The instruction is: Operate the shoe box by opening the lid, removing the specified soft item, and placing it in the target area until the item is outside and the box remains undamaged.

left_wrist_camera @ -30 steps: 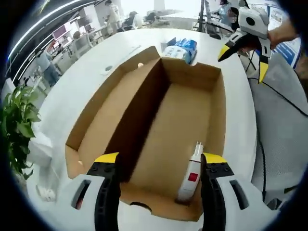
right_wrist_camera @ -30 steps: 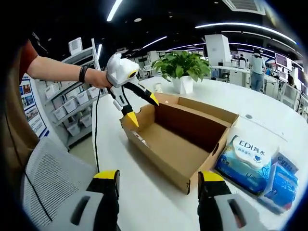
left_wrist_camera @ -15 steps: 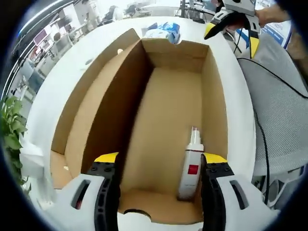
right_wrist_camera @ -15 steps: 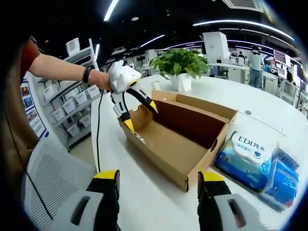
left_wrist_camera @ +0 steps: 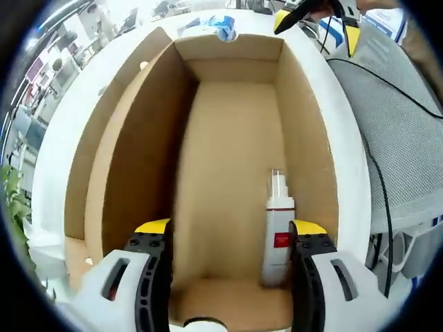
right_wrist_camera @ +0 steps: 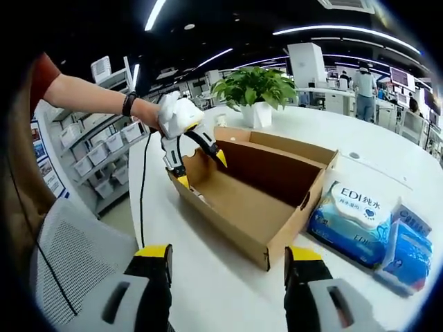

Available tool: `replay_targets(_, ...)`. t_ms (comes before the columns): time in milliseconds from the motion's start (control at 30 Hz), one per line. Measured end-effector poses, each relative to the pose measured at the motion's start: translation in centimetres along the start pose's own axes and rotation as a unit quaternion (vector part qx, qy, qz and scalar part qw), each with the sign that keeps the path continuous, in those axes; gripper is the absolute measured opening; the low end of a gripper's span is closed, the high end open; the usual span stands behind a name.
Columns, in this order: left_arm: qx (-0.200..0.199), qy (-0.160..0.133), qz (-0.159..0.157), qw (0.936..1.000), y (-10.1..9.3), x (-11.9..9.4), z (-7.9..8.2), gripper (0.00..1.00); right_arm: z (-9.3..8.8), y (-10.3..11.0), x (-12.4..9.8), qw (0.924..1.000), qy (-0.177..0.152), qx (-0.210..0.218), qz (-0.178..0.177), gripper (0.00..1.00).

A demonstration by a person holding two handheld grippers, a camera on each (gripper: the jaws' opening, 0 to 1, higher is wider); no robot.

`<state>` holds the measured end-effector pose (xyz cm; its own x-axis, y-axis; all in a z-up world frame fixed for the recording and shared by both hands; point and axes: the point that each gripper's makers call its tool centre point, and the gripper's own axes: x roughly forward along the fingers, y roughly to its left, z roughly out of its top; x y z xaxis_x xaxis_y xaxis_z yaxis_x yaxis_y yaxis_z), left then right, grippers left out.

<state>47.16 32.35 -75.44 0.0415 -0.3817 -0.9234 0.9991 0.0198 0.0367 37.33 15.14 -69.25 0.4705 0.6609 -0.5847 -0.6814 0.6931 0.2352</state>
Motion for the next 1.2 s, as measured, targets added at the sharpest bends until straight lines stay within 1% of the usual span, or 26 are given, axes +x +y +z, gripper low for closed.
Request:
replay_targets(133,-0.005,-0.001,0.003,1.0000,0.5,-0.1,0.0,0.70,-0.2,0.1,0.0,1.0000,0.002,0.001,0.001,0.64)
replay_targets(267,0.004,0.001,0.013,0.9999,0.7,-0.3,0.0,0.68,-0.2,0.3,0.1,1.0000,0.003,-0.002,0.003,0.64)
replay_targets(433,0.007,0.002,0.001,1.0000,0.2,-0.4,0.0,0.68,-0.2,0.5,0.1,1.0000,0.001,-0.001,0.005,0.64)
replay_targets(500,0.009,0.009,-0.006,0.9999,-0.2,-0.3,-0.3,0.67,-0.2,0.6,0.1,1.0000,0.001,-0.002,0.006,0.64)
replay_targets(600,0.014,0.016,-0.006,0.9998,-0.5,0.0,-0.7,0.64,-0.2,0.6,0.2,1.0000,0.001,-0.001,0.007,0.64)
replay_targets(633,0.017,0.028,-0.004,0.9995,-0.5,0.2,-1.1,0.64,-0.2,0.6,0.3,1.0000,0.001,-0.001,0.007,0.64)
replay_targets(700,0.020,0.036,-0.001,0.9991,-0.6,0.4,-1.5,0.62,-0.3,0.7,0.3,1.0000,0.001,0.000,0.008,0.64)
replay_targets(767,0.007,0.042,-0.002,0.9991,-0.7,0.6,-1.8,0.61,-0.2,0.7,0.4,1.0000,0.000,0.001,0.008,0.64)
replay_targets(833,0.003,0.045,0.005,0.9990,-0.6,0.9,-1.9,0.61,-0.2,0.8,0.4,1.0000,0.000,0.001,0.010,0.64)
replay_targets(933,-0.001,0.045,0.013,0.9989,-0.7,1.1,-1.7,0.57,-0.3,0.9,0.4,0.9999,0.000,0.002,0.011,0.64)
replay_targets(1000,-0.008,0.049,0.010,0.9987,-1.0,1.4,-1.7,0.55,-0.4,0.9,0.5,0.9999,0.002,0.002,0.011,0.64)
replay_targets(1100,-0.005,0.051,0.006,0.9987,-1.6,2.0,-1.7,0.51,-0.5,0.9,0.5,0.9999,0.003,0.003,0.012,0.64)
replay_targets(1200,-0.004,0.044,0.003,0.9990,-1.9,2.3,-1.5,0.43,-0.5,1.0,0.5,0.9999,0.003,0.002,0.013,0.64)
